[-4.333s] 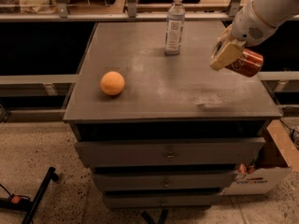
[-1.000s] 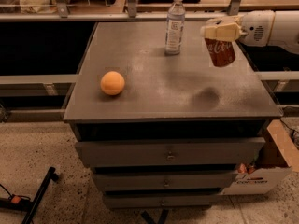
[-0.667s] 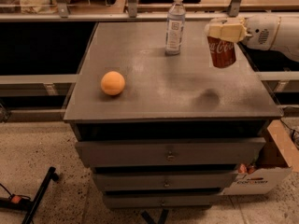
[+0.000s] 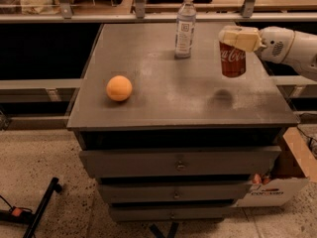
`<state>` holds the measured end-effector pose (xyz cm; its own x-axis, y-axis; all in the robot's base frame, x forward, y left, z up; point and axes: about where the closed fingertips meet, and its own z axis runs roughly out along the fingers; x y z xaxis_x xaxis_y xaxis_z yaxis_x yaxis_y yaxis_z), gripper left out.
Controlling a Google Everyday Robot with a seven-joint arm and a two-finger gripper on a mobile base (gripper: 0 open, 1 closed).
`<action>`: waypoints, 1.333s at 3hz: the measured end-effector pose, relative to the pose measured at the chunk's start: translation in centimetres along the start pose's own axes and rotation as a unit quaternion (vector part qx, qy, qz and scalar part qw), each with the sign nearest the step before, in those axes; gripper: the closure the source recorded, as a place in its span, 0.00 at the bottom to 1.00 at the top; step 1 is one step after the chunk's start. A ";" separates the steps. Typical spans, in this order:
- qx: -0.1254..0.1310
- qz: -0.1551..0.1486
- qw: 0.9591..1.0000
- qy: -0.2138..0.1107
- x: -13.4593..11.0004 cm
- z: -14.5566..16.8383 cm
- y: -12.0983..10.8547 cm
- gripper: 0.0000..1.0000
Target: Place coke can upright
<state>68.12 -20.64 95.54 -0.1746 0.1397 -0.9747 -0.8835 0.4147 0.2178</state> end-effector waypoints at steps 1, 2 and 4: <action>-0.005 -0.009 1.000 -0.003 -0.3 -0.5 -0.2 1.00; -0.021 -0.018 1.000 -0.013 -0.9 -0.9 -0.2 1.00; -0.032 -0.034 0.998 -0.051 -0.5 -3.3 -1.0 1.00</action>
Offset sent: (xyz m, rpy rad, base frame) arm -0.0027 -0.0257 0.0169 0.0322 -0.0881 0.0566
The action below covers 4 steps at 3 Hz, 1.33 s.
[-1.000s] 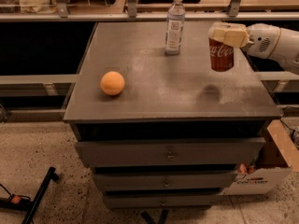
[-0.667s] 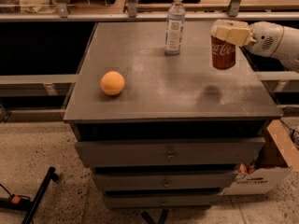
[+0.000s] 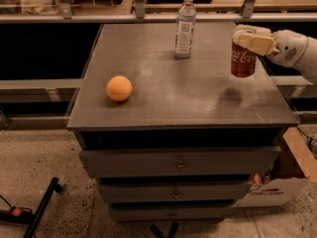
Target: Place coke can upright
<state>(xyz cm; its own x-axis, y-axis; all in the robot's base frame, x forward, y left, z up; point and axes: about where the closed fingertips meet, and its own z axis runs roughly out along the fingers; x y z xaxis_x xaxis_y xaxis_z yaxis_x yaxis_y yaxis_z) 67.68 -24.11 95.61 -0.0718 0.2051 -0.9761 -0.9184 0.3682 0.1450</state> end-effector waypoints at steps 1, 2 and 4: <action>0.006 -0.017 1.000 -0.010 0.3 -1.1 0.2 1.00; 0.015 -0.029 0.999 -0.018 0.9 -1.9 0.1 1.00; 0.022 -0.040 0.998 -0.032 -0.6 -2.7 3.6 0.84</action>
Offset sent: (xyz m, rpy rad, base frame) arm -0.0164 -0.0301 -0.0244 0.0122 -0.0913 -0.0880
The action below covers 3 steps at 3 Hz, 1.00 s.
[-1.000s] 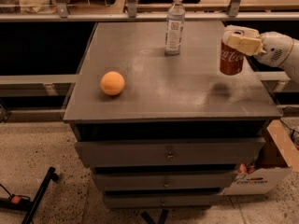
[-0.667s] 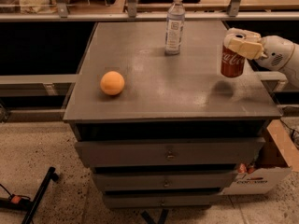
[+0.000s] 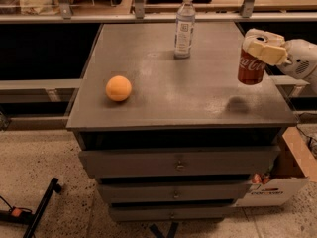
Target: Place coke can upright
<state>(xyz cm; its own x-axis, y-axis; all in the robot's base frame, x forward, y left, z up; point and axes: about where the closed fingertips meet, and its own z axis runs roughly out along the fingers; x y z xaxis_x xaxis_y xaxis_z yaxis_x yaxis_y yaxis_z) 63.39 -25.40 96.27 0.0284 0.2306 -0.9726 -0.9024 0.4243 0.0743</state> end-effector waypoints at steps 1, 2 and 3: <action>-0.004 -0.008 1.000 0.004 -0.8 -0.5 2.1 0.60; 0.005 -0.006 1.000 0.017 -0.3 -1.7 2.7 0.36; 0.003 -0.006 1.000 0.016 -0.3 -1.4 2.8 0.14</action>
Offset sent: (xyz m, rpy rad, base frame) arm -0.0457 -0.0192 -0.0120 -0.0645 0.0348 -0.0440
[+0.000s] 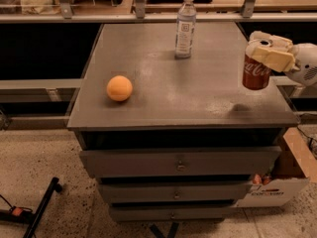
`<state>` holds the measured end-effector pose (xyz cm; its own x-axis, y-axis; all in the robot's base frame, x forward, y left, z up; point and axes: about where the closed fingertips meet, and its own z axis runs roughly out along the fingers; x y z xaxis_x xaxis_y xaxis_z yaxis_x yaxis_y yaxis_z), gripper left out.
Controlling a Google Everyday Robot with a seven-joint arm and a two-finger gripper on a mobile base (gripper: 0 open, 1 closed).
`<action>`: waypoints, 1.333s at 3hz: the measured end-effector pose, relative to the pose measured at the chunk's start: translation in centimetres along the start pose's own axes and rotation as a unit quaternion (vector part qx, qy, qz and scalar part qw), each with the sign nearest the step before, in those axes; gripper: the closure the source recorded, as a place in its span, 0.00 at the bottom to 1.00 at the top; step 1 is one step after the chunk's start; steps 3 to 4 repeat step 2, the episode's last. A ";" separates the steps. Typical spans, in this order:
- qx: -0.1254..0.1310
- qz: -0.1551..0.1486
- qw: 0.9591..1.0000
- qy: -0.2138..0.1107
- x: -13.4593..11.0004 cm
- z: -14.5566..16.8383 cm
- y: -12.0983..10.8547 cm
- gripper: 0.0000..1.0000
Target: Place coke can upright
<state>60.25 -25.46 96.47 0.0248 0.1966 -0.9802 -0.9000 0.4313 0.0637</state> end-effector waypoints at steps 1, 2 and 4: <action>0.013 0.029 0.999 -0.026 1.9 -0.9 -1.0 0.00; 0.013 0.029 0.999 -0.026 1.9 -0.9 -1.0 0.00; 0.013 0.029 0.999 -0.026 1.9 -0.9 -1.0 0.00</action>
Offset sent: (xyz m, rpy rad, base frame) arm 0.0040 -0.0071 -0.0155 0.0562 0.0254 -0.0145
